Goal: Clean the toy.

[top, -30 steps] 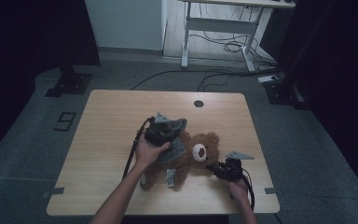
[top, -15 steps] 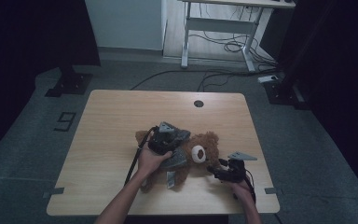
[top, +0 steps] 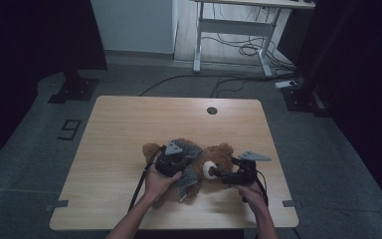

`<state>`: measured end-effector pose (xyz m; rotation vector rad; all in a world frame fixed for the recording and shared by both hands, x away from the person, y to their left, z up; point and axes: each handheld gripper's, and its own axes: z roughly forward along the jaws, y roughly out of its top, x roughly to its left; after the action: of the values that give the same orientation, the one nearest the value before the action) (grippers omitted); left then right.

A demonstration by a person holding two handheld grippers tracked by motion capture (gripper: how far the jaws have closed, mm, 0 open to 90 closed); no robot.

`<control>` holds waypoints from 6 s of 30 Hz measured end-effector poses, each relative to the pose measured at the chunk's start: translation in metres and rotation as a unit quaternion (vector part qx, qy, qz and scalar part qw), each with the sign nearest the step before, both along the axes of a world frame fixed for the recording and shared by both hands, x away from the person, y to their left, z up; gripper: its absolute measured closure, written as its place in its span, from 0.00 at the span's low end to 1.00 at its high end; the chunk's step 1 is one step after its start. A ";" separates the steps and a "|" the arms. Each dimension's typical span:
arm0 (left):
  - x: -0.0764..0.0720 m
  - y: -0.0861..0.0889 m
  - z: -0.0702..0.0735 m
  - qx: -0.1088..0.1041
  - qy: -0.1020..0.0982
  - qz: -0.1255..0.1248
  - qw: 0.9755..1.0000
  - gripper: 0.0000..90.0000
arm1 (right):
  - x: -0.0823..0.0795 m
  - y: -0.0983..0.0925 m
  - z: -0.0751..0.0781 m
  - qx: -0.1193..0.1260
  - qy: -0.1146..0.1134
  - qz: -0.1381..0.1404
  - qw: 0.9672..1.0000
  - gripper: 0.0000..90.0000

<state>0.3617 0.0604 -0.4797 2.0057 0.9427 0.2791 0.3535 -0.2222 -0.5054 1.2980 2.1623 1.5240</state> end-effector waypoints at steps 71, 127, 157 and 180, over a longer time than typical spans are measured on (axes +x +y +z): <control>0.027 0.033 0.033 0.008 0.042 0.045 0.998 0.87 | -0.026 0.015 -0.021 -0.044 -0.062 -0.001 0.997 0.27; 0.006 0.000 0.038 0.034 0.017 0.003 0.999 0.87 | -0.025 0.013 -0.022 -0.034 -0.057 -0.001 0.998 0.27; -0.015 0.092 0.003 0.015 0.017 0.069 0.997 0.87 | -0.023 0.012 -0.023 -0.031 -0.058 -0.003 0.998 0.26; -0.066 0.051 0.033 -0.044 -0.006 -0.028 0.999 0.87 | -0.017 0.016 -0.025 -0.026 -0.057 -0.028 0.998 0.26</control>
<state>0.2961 0.1116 -0.4464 1.9453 0.8758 0.2149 0.3361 -0.2063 -0.5306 1.2145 2.0640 1.4722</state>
